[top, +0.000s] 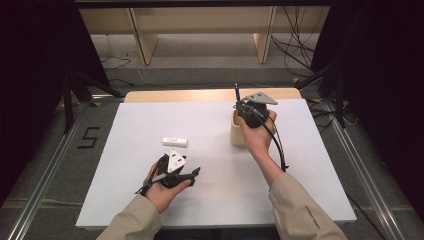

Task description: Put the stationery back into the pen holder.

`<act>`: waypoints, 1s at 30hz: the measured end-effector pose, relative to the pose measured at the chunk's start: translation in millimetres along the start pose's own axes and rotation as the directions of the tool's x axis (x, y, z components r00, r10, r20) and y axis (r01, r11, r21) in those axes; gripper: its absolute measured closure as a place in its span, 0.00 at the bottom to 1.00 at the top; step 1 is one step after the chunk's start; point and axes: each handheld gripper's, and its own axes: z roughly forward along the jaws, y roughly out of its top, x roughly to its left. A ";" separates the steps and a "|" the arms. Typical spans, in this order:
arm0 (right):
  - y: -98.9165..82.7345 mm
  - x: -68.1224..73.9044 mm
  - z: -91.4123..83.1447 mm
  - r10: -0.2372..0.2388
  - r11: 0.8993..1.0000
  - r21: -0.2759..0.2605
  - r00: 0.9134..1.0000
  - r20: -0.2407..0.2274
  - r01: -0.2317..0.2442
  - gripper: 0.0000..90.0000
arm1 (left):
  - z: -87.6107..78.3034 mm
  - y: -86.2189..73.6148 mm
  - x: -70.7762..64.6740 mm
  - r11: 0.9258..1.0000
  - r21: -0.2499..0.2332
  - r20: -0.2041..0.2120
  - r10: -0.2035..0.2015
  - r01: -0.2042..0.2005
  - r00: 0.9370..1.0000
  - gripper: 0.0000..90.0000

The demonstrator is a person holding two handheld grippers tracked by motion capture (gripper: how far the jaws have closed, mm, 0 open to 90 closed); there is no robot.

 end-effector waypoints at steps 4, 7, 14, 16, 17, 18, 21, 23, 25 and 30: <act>-1.8 -0.6 1.0 -0.002 1.000 0.007 1.000 0.002 0.002 0.88 | -0.1 0.1 -0.2 1.000 -0.001 0.000 0.000 0.000 1.000 0.40; -2.9 -0.7 1.5 -0.003 1.000 0.009 1.000 0.003 0.003 0.88 | 0.0 0.1 -0.3 1.000 0.000 0.000 0.000 0.000 1.000 0.40; -6.4 -1.0 3.1 -0.015 0.999 0.031 1.000 0.002 0.015 0.88 | 0.2 0.0 -0.4 1.000 0.000 0.000 -0.001 0.001 1.000 0.40; -7.1 -0.5 3.5 -0.017 0.999 0.037 1.000 0.001 0.017 0.88 | 0.2 0.0 -0.5 1.000 0.000 0.000 -0.001 0.001 1.000 0.40; -7.1 -0.1 3.6 -0.021 0.999 0.038 1.000 0.001 0.021 0.88 | 0.2 0.1 -0.5 1.000 0.000 0.000 -0.001 0.001 1.000 0.40; -7.2 0.1 3.7 -0.021 0.999 0.038 1.000 0.000 0.021 0.88 | 0.2 0.1 -0.5 1.000 -0.001 0.000 -0.001 0.001 1.000 0.40; -7.3 0.4 3.9 -0.022 0.999 0.039 1.000 -0.004 0.022 0.88 | 0.1 0.0 -0.5 1.000 -0.001 0.000 -0.001 0.001 1.000 0.40; -7.3 0.5 4.0 -0.024 0.999 0.039 1.000 -0.001 0.024 0.88 | 0.0 0.1 -0.4 1.000 -0.001 0.000 -0.002 0.002 1.000 0.40; -7.3 0.5 4.0 -0.025 0.999 0.040 1.000 0.000 0.025 0.88 | 0.0 0.2 -0.4 1.000 -0.002 -0.001 0.000 0.000 1.000 0.40; -7.3 0.3 3.9 -0.030 0.999 0.042 1.000 -0.006 0.030 0.88 | 0.2 0.1 -0.4 1.000 0.000 0.000 -0.001 0.001 1.000 0.40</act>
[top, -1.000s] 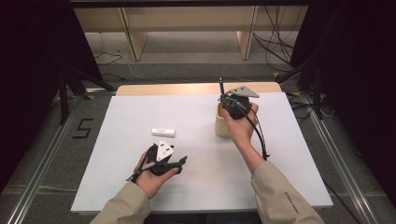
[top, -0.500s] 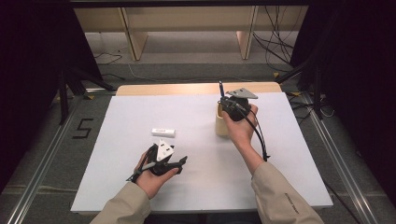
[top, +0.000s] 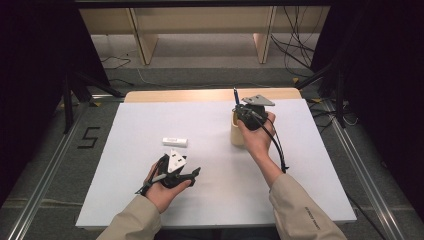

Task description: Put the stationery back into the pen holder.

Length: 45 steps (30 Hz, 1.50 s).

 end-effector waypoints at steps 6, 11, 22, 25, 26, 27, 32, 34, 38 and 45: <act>0.0 -0.3 -0.9 -0.009 1.000 0.007 1.000 -0.001 0.009 0.88 | 0.4 -0.1 -0.3 1.000 -0.002 0.000 -0.003 0.003 1.000 0.40; 0.0 -0.2 -2.5 -0.014 1.000 0.015 1.000 -0.007 0.014 0.83 | 0.3 -0.3 -0.3 1.000 0.005 0.001 -0.001 0.001 1.000 0.40; 4.4 -1.4 -19.4 -0.002 1.000 0.024 1.000 -0.032 0.003 0.51 | 1.0 -0.9 -0.3 1.000 0.007 0.001 -0.002 0.002 1.000 0.40; 5.6 -3.3 -24.9 0.011 1.000 0.030 0.999 -0.051 -0.009 0.44 | 1.1 -1.0 -0.4 1.000 0.008 0.001 -0.002 0.002 1.000 0.40; 6.1 -4.0 -26.6 0.013 0.999 0.032 0.998 -0.060 -0.011 0.42 | 1.1 -1.0 -0.4 1.000 0.008 0.000 -0.002 0.002 1.000 0.40; 6.3 -4.7 -28.3 0.019 0.999 0.030 0.997 -0.069 -0.017 0.40 | 1.1 -1.0 -0.2 1.000 0.009 0.000 -0.001 0.001 1.000 0.40; 4.7 -8.2 -35.7 0.004 0.999 0.042 0.996 -0.089 0.000 0.33 | 1.0 -1.2 0.2 1.000 0.009 0.000 -0.002 0.002 1.000 0.40; 2.8 -9.7 -38.7 -0.004 0.999 0.046 0.996 -0.089 0.008 0.32 | 1.0 -1.1 0.2 1.000 0.010 -0.001 -0.001 0.001 1.000 0.40; -1.2 -14.2 -43.6 -0.012 0.999 0.050 0.995 -0.101 0.017 0.31 | 0.8 -1.0 0.1 1.000 0.010 -0.001 -0.001 0.001 1.000 0.40; -5.8 -22.3 -55.7 -0.015 0.998 0.061 0.993 -0.115 0.022 0.27 | 0.9 -1.1 0.4 1.000 0.010 -0.002 -0.002 0.002 1.000 0.40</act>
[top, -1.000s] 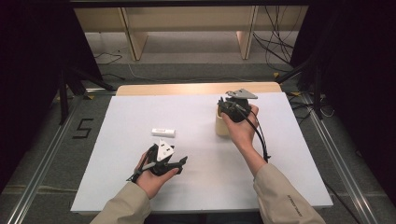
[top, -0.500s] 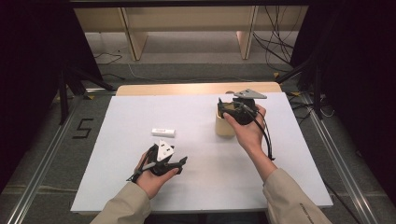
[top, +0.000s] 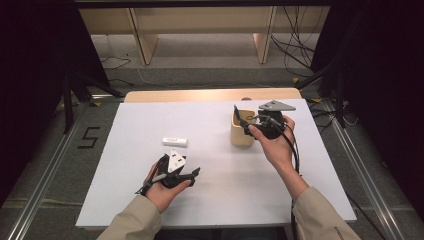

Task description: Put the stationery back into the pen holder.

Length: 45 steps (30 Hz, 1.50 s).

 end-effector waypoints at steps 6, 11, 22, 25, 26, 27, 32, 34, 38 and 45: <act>-5.7 -4.7 -7.1 -0.001 1.000 0.005 1.000 -0.002 0.001 0.25 | -0.3 0.4 -0.5 1.000 -0.001 -0.001 0.000 0.000 1.000 0.40; -12.1 -7.0 -12.5 -0.003 1.000 0.010 1.000 -0.003 0.003 0.24 | -0.2 0.3 0.1 1.000 -0.004 -0.005 -0.002 0.002 1.000 0.40; -30.3 -9.6 -15.7 -0.008 0.999 0.051 1.000 -0.018 0.009 0.24 | -0.5 0.2 0.7 1.000 -0.001 -0.005 -0.001 0.001 1.000 0.40; -35.1 -9.7 -17.0 -0.007 0.998 0.057 1.000 -0.026 0.008 0.24 | -0.8 0.6 0.8 1.000 -0.002 -0.006 0.002 -0.002 1.000 0.40; -36.3 -9.9 -17.6 -0.012 0.998 0.060 1.000 -0.026 0.013 0.24 | -0.8 0.6 0.8 1.000 -0.002 -0.006 0.002 -0.002 1.000 0.40; -37.2 -10.0 -18.2 -0.012 0.998 0.068 1.000 -0.029 0.014 0.24 | -0.8 0.5 0.8 1.000 -0.004 -0.007 0.000 0.000 1.000 0.40; -41.4 -10.5 -21.9 -0.022 0.997 0.072 0.999 -0.038 0.024 0.24 | -0.9 0.5 1.2 1.000 -0.005 -0.007 -0.001 0.001 1.000 0.40; -43.8 -11.1 -22.6 -0.024 0.997 0.079 0.999 -0.042 0.027 0.24 | -0.9 0.5 1.5 1.000 -0.003 -0.007 -0.001 0.001 1.000 0.40; -48.9 -10.6 -23.2 -0.022 0.996 0.091 0.998 -0.051 0.027 0.24 | -1.0 0.6 2.1 1.000 -0.005 -0.008 -0.003 0.003 1.000 0.40; -57.6 -7.0 -23.0 -0.038 0.992 0.117 0.997 -0.072 0.047 0.24 | -1.5 0.4 4.8 1.000 -0.006 -0.015 -0.007 0.007 1.000 0.40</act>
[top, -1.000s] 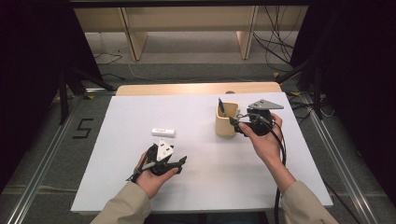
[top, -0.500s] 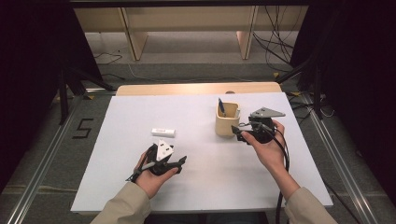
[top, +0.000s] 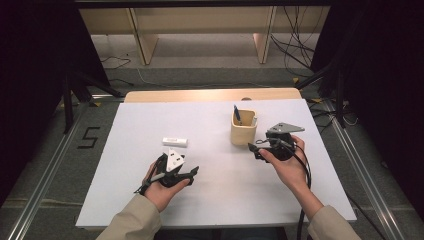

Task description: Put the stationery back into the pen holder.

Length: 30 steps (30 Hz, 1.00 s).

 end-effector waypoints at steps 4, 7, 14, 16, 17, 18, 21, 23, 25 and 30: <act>-5.7 2.6 0.8 -0.007 1.000 0.014 1.000 -0.016 0.008 0.24 | -1.6 0.9 3.7 1.000 0.000 -0.005 0.007 -0.007 1.000 0.40; -11.4 5.3 -0.6 -0.018 0.999 0.027 0.999 -0.028 0.019 0.24 | -2.9 2.7 8.6 1.000 0.001 -0.019 0.025 -0.025 0.999 0.40; -24.1 9.9 -6.4 -0.034 0.998 0.041 0.998 -0.054 0.037 0.24 | -1.4 7.7 29.7 0.997 0.030 -0.034 0.068 -0.067 0.997 0.40; -27.9 10.4 -7.7 -0.032 0.998 0.049 0.998 -0.056 0.035 0.24 | -0.4 9.2 38.5 0.996 0.041 -0.042 0.078 -0.076 0.996 0.41; -29.7 10.4 -8.3 -0.032 0.998 0.050 0.998 -0.058 0.035 0.24 | 0.2 9.8 43.1 0.995 0.050 -0.045 0.090 -0.088 0.995 0.42; -31.2 10.4 -8.9 -0.032 0.998 0.052 0.998 -0.057 0.035 0.24 | 0.9 10.3 47.5 0.993 0.061 -0.049 0.103 -0.100 0.993 0.43; -34.7 10.3 -11.0 -0.030 0.998 0.055 0.998 -0.055 0.033 0.24 | 5.0 12.0 59.3 0.982 0.103 -0.052 0.165 -0.159 0.985 0.47; -36.5 10.5 -12.2 -0.028 0.998 0.056 0.998 -0.054 0.031 0.24 | 8.0 14.8 66.1 0.968 0.138 -0.044 0.217 -0.209 0.975 0.49; -38.1 10.5 -12.1 -0.027 0.998 0.059 0.998 -0.054 0.030 0.24 | 12.4 18.4 71.5 0.954 0.162 -0.027 0.261 -0.254 0.965 0.50; -40.8 10.9 -10.7 -0.025 0.997 0.071 0.998 -0.054 0.029 0.24 | 26.1 26.2 82.8 0.886 0.238 0.018 0.405 -0.397 0.914 0.51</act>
